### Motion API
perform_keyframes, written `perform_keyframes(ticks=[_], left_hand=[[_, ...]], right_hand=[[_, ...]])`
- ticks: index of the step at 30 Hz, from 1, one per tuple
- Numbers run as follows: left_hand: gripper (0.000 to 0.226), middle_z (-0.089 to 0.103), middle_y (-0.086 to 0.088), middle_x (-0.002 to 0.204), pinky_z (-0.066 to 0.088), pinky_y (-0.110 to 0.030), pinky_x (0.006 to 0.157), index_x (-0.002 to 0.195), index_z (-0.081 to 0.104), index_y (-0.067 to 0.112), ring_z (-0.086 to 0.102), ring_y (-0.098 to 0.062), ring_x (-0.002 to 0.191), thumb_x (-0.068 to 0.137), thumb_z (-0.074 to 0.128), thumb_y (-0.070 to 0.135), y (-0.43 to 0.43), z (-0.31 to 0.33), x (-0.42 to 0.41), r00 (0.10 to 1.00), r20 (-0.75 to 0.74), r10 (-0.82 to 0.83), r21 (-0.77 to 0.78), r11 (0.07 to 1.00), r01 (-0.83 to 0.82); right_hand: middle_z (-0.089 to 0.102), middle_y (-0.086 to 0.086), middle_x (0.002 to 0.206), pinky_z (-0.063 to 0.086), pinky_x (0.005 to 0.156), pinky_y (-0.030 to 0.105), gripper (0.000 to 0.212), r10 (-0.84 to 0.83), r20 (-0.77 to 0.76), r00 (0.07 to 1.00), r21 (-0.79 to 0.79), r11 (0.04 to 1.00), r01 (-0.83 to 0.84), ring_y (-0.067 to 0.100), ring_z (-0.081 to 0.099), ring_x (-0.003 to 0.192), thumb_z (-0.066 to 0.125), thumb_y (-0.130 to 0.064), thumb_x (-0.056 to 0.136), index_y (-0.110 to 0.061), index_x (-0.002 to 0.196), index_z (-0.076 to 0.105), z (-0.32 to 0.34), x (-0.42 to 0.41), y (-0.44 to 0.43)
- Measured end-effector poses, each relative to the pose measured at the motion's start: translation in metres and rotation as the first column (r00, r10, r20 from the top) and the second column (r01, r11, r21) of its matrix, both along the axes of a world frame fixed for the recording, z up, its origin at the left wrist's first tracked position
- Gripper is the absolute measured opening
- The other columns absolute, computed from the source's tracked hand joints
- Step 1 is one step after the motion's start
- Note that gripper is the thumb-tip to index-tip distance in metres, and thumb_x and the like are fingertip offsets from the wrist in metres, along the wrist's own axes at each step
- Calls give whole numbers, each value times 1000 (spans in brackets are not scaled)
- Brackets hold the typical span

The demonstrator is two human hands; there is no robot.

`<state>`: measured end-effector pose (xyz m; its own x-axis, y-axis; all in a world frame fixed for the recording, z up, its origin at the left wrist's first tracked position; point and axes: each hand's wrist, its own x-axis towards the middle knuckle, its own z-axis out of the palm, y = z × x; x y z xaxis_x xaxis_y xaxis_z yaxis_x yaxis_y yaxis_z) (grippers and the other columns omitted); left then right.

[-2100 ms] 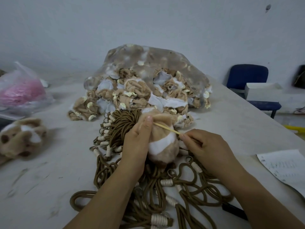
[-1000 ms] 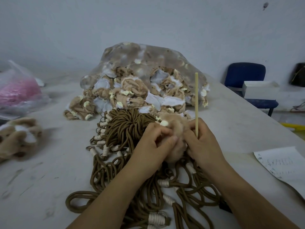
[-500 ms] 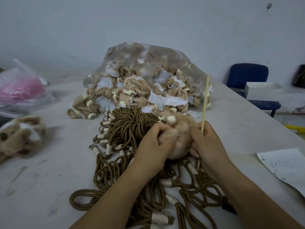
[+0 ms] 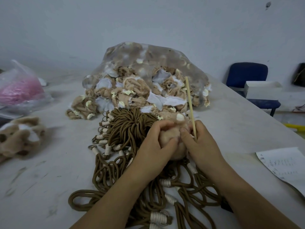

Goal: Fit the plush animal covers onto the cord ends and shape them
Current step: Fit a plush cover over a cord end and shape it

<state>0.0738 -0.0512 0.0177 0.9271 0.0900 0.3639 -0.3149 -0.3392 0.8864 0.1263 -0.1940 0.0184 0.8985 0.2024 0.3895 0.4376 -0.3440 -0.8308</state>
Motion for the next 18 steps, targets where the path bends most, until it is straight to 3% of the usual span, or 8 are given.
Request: perform_keyframes(ticks=[3,7,10,13,16,18], left_hand=[[34,52,25,118,43,-10,85,119,51,41,50,9,109,88,64,47,1,-3,4,994,-58,88,28,996,-86],[12,58,13,91,37,-11,71,92,62,24,53,2,89,94,58,35,2,-6,6,995,9,99,143,985,-99],[16,61,9,86,41,-11,69,85,63,25,56,1,82,97,55,30,2,-7,5,997,42,69,57,996,-72],[16,67,5,89,52,-26,71,90,63,27,63,-8,83,99,51,34,7,-3,6,989,-10,151,-104,983,-151],[17,66,18,82,45,-10,59,87,59,30,60,5,73,99,50,38,16,4,7,956,26,292,-209,937,-281],[16,64,13,83,43,-9,59,86,56,31,58,4,74,99,49,38,20,6,8,930,72,360,-215,916,-338]], right_hand=[[55,-12,64,39,43,13,15,-20,17,1000,42,999,20,0,49,51,53,-36,87,-29,78,44,0,-2,1],[54,-20,62,35,41,11,18,-22,41,999,5,1000,21,-1,46,49,55,-32,86,-32,75,41,-2,-2,1],[53,-20,61,35,40,13,18,-36,27,999,-1,999,36,0,45,48,54,-31,87,-32,76,40,-4,0,2],[56,-18,68,39,47,13,21,-19,39,999,-10,1000,19,1,50,55,48,-45,94,-36,76,44,0,-2,-1],[56,0,76,41,52,18,47,22,117,993,-32,999,-19,11,52,61,26,-70,90,-30,84,50,5,-5,-11],[54,3,69,41,55,24,57,19,206,978,-169,985,16,11,52,62,17,-71,88,-26,84,52,9,-4,-17]])
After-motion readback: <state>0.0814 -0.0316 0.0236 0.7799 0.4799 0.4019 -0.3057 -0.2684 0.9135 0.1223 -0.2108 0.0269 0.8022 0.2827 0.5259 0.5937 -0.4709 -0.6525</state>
